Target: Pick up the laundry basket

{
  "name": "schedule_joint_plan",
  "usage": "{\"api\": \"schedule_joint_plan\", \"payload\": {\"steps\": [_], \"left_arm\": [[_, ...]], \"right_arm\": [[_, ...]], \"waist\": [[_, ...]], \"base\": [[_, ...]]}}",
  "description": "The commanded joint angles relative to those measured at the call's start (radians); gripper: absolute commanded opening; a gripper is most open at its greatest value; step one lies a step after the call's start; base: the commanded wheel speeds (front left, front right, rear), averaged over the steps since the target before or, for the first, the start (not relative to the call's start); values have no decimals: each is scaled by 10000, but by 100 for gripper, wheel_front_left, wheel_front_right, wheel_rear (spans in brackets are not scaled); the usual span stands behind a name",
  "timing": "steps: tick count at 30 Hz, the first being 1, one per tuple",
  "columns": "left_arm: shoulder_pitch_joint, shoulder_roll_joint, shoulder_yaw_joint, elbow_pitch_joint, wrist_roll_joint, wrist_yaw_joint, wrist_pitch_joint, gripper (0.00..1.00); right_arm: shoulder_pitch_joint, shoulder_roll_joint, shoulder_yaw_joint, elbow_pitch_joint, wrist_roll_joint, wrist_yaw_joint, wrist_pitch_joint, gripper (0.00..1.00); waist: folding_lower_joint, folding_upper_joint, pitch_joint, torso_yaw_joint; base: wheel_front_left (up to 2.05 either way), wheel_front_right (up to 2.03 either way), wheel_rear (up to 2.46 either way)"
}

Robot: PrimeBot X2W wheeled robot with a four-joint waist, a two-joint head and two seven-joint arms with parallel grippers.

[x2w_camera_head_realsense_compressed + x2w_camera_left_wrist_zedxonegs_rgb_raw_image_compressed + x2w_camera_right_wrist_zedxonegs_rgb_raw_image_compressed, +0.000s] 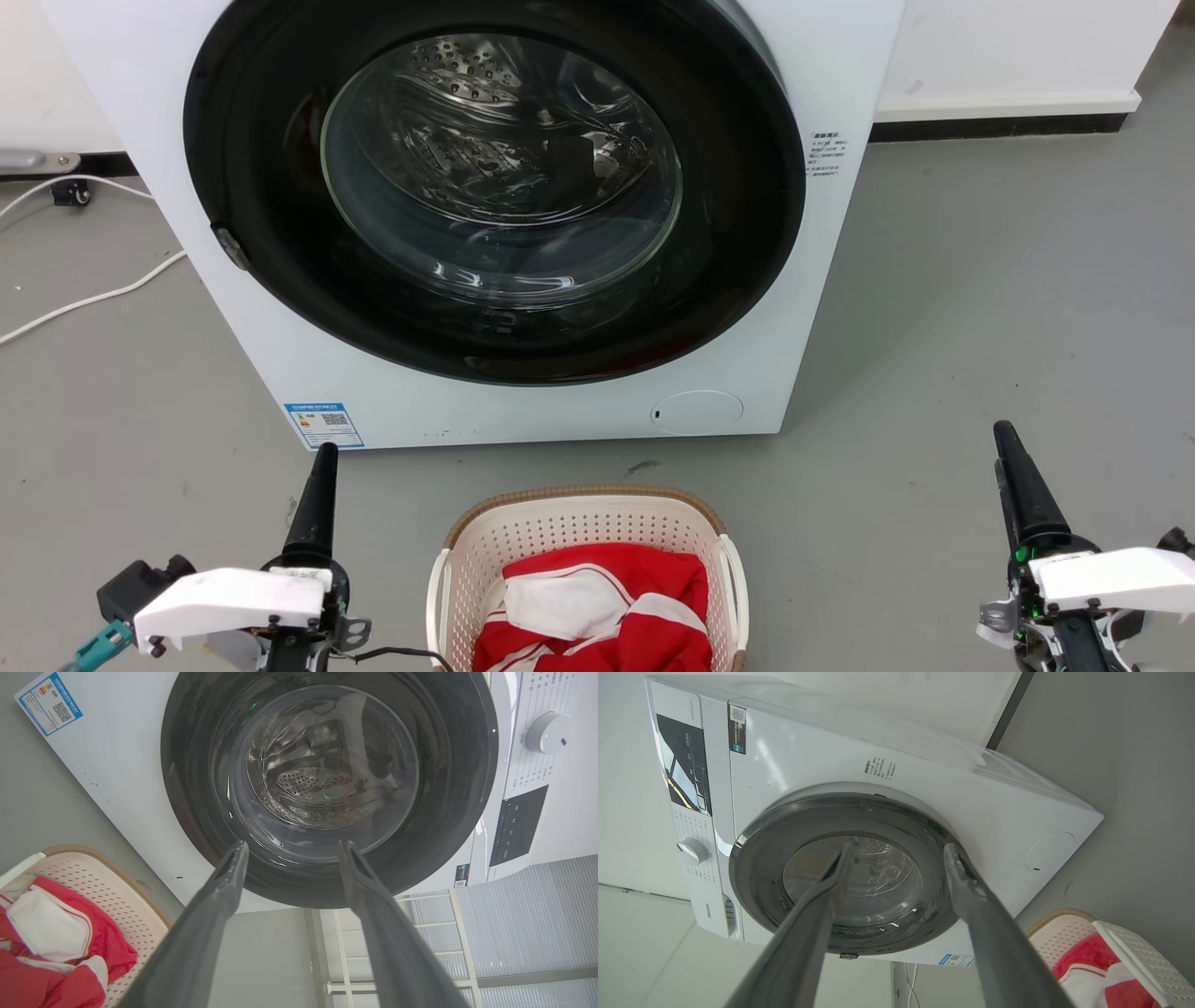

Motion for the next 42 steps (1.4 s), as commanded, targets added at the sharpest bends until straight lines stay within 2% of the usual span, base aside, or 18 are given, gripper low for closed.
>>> {"api": "schedule_joint_plan", "payload": {"steps": [1, 15, 42], "left_arm": [[-202, 35, -89, -339, 704, 87, -152, 100], [-119, 42, -350, -768, 3072, 400, -675, 100], [96, 52, -722, -1246, 7175, 639, -1591, 100]], "right_arm": [[-109, -25, 68, -372, -818, 0, -161, 100], [66, -27, 426, -890, -3793, 0, -686, 100], [358, -32, 776, -1484, -8113, 0, -1601, 100]], "waist": [[0, 0, 11, 0], [0, 0, 60, 10], [0, 0, 131, 29]], "base": [[0, 0, 0], [0, 0, 0], [0, 0, 0]]}}
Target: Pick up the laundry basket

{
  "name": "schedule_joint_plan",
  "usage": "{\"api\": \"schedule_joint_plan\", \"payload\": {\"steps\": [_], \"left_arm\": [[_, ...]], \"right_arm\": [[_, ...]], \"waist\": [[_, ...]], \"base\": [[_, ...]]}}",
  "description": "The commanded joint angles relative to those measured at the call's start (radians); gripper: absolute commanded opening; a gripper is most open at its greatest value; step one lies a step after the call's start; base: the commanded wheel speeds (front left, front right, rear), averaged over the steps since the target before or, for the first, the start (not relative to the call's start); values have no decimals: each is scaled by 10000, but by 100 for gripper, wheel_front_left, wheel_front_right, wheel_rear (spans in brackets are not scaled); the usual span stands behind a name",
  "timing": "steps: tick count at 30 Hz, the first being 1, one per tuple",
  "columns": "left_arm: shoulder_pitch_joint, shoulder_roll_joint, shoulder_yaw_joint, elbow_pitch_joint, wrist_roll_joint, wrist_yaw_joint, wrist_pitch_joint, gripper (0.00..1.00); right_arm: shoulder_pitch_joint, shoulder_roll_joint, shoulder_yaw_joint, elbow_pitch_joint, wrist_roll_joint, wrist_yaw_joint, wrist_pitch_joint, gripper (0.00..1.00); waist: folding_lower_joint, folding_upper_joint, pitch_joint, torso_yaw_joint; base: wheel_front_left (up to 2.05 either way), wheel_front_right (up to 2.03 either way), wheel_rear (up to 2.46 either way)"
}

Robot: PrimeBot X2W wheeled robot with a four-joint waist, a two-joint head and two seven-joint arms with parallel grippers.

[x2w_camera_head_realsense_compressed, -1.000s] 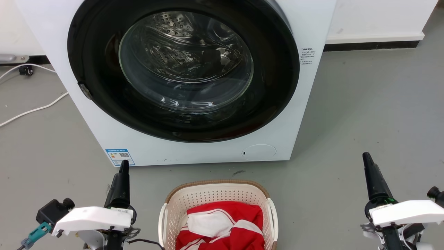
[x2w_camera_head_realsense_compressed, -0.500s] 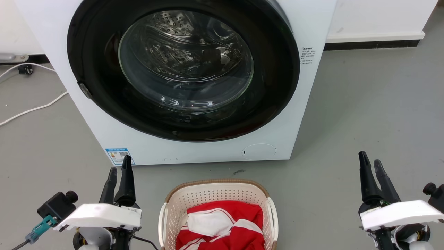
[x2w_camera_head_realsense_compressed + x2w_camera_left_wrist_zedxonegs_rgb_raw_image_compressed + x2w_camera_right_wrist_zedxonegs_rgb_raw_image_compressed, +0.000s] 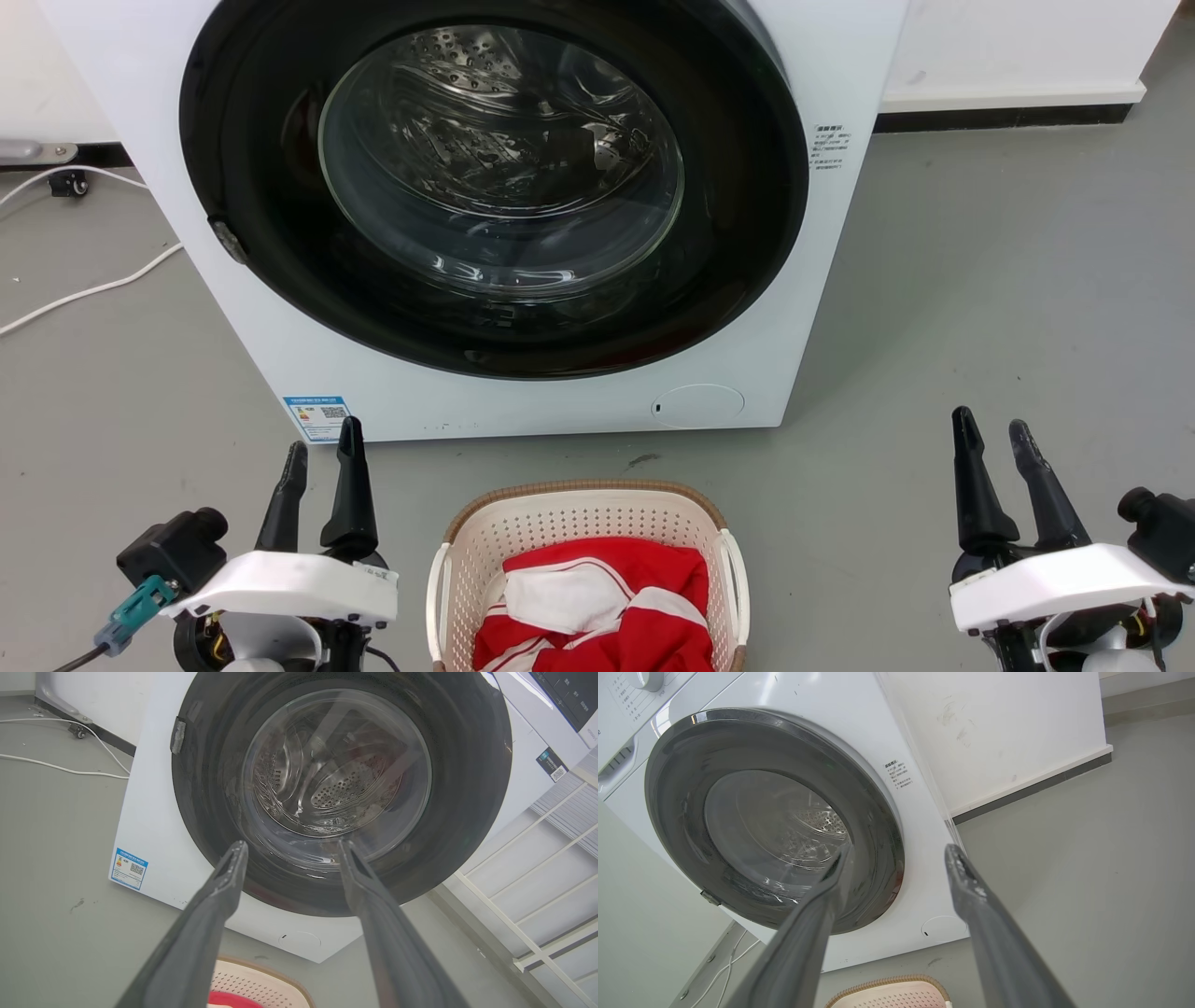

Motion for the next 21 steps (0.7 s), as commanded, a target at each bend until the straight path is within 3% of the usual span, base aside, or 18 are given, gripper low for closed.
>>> {"api": "schedule_joint_plan", "payload": {"steps": [1, 21], "left_arm": [[-35, 34, -30, -140, 248, 29, -97, 100], [141, 40, -134, -214, 2517, 11, -619, 100]], "right_arm": [[-4, -32, 17, -161, -252, 0, -90, 100], [231, -36, 155, -294, -2583, 0, -601, 100]], "waist": [[0, 0, 2, 1], [0, 0, 29, 28]], "base": [[0, 0, 0], [0, 0, 0]]}}
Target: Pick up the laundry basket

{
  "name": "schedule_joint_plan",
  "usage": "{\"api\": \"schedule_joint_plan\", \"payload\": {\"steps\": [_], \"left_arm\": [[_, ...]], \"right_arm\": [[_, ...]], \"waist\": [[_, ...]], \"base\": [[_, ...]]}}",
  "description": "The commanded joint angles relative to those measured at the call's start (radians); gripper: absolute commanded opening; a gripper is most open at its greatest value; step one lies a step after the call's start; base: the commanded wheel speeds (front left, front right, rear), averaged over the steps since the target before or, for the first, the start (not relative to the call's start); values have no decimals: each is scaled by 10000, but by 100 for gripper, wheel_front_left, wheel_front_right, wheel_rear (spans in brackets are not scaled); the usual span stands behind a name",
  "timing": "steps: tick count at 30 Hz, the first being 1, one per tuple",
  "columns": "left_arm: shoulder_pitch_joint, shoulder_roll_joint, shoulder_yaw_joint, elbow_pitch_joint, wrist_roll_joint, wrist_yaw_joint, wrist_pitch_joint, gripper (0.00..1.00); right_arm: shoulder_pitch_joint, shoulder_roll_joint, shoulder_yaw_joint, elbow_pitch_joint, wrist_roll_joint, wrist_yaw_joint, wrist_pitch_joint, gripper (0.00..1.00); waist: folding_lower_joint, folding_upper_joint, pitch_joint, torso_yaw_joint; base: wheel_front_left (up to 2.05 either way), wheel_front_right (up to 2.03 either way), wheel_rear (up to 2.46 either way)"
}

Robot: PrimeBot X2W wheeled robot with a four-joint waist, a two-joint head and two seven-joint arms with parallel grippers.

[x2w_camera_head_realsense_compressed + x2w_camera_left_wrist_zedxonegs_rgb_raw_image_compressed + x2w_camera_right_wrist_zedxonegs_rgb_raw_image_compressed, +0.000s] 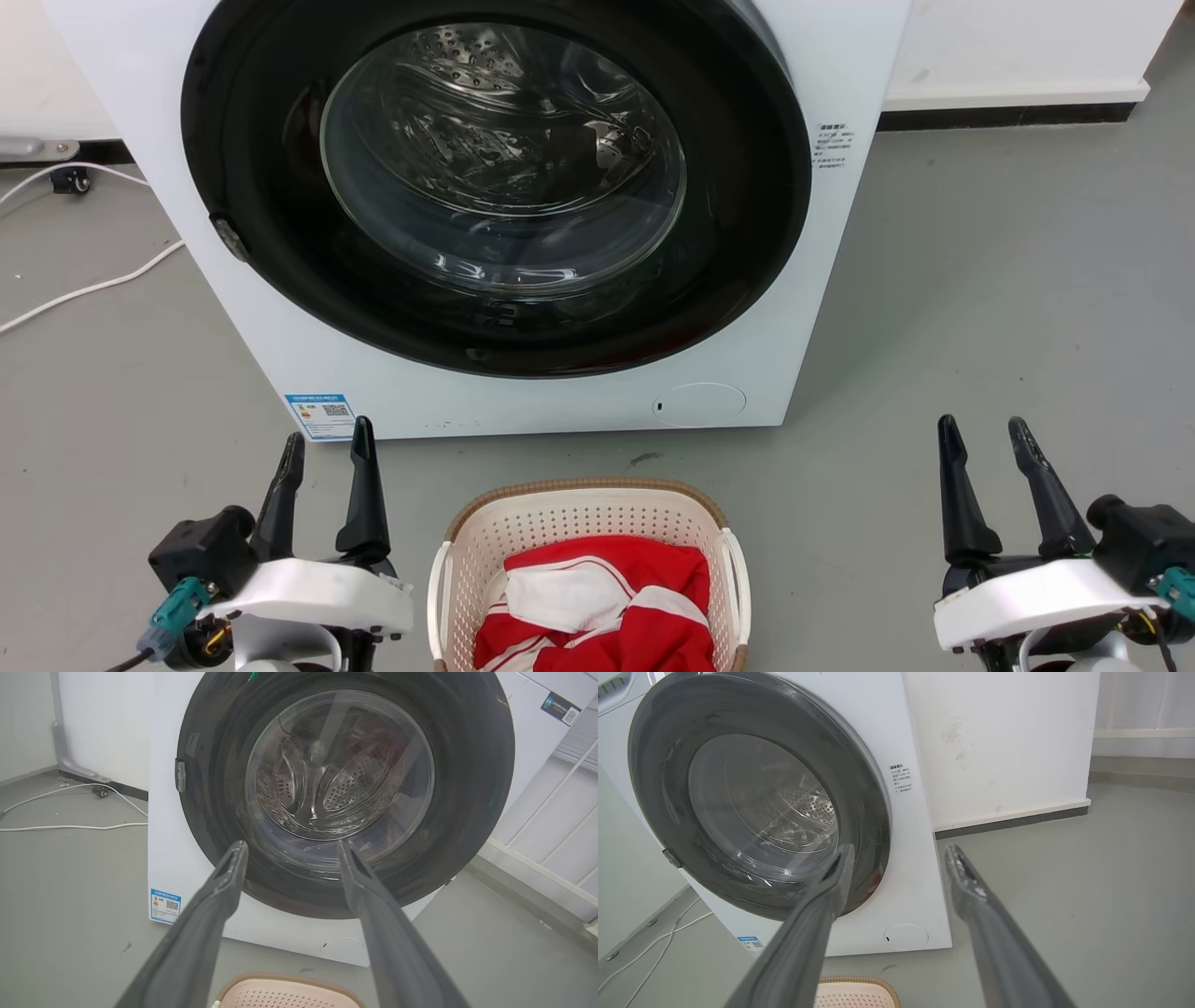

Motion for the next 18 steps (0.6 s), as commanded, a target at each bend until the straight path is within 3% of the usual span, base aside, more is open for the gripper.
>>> {"api": "schedule_joint_plan", "payload": {"steps": [1, 18], "left_arm": [[44, 32, 3, -97, 231, -25, -90, 100], [141, 36, -104, -93, 1881, 101, -478, 100]], "right_arm": [[36, -36, 24, -120, -236, 0, -77, 100], [154, -38, 121, -120, -2015, -1, -479, 100]], "waist": [[-1, 0, 3, -1], [-1, 0, 43, 12]], "base": [[0, 0, 0], [0, 0, 0]]}}
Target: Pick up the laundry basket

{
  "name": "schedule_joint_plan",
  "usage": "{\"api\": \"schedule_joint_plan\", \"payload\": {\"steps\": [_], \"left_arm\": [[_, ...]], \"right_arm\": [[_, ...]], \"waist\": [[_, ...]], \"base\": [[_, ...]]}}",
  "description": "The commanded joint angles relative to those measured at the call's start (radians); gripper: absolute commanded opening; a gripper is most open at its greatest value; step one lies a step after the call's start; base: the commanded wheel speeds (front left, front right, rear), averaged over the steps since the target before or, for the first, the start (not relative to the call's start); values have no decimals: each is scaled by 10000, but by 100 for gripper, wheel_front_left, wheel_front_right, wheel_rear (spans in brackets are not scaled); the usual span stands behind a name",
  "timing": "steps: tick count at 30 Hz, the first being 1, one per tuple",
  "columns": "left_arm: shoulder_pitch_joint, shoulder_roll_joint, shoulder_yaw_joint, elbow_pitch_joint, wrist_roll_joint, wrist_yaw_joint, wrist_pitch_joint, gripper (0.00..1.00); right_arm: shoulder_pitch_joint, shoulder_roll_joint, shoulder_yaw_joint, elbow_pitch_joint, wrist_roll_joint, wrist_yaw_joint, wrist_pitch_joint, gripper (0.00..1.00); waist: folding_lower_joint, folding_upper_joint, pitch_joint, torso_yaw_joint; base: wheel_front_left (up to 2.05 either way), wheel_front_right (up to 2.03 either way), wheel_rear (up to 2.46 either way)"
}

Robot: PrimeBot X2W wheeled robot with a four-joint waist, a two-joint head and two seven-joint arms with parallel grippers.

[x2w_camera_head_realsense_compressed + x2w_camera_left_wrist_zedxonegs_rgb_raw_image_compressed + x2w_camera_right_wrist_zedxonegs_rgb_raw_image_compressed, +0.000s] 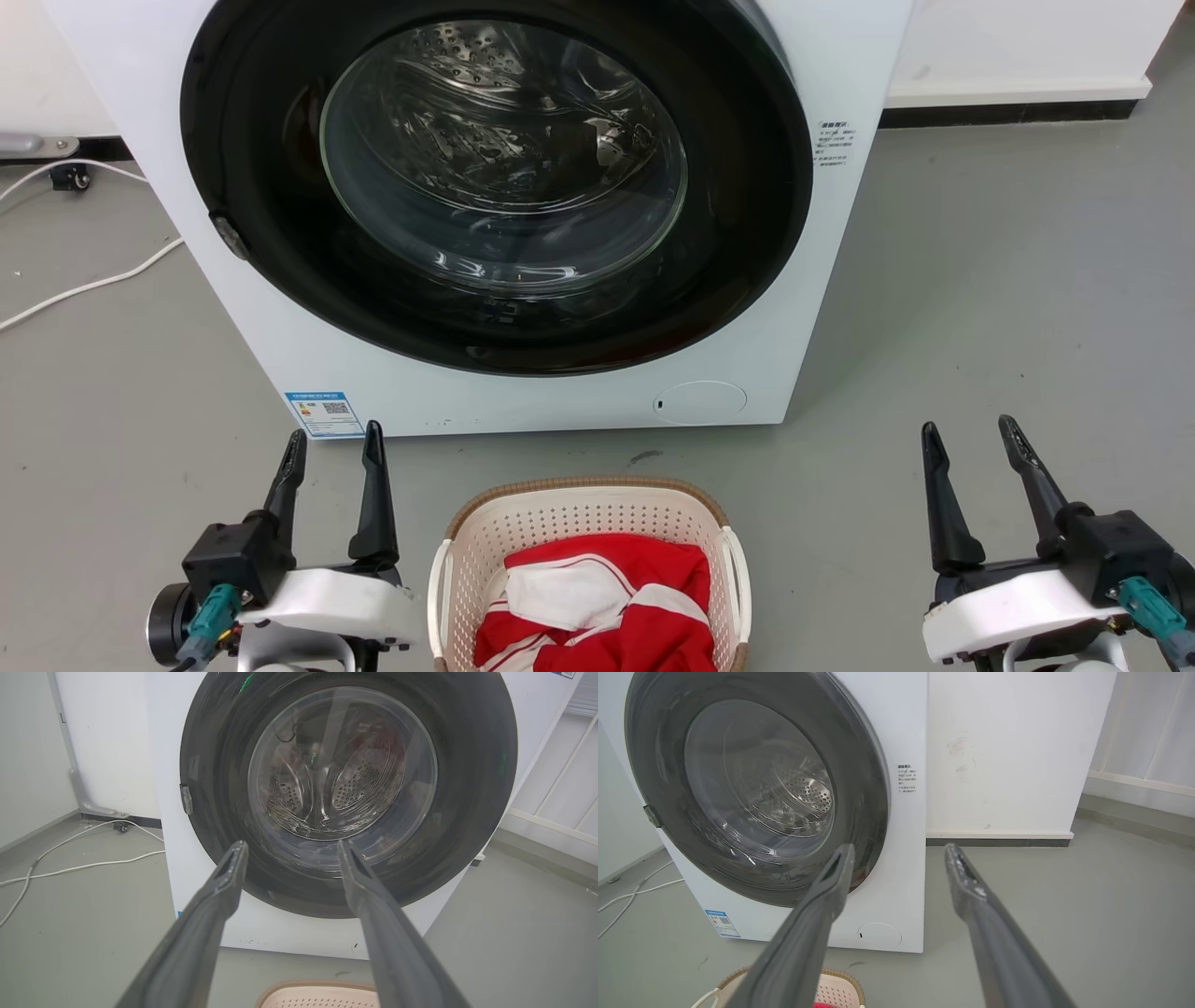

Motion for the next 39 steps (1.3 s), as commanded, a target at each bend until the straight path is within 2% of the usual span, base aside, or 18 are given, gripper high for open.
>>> {"api": "schedule_joint_plan", "payload": {"steps": [1, 12, 24, 39], "left_arm": [[52, 31, -20, -78, 235, 22, -101, 100], [124, 33, -51, -102, 1232, 143, -321, 100], [152, 34, -78, -156, 2010, 245, -518, 100], [222, 34, -29, -73, 1875, 243, -500, 100]], "right_arm": [[72, -36, 18, -84, -231, -3, -83, 100], [134, -37, -55, -118, -1177, -3, -320, 100], [202, -37, -100, -95, -1580, -3, -512, 100], [200, -37, -136, 85, -1022, -3, -498, 100]], "waist": [[0, 0, 4, 0], [0, 0, 42, -8], [0, 0, 63, 10], [0, 0, 20, 28]], "base": [[0, 0, 0], [0, 0, 0], [0, 0, 0], [0, 0, 0]]}}
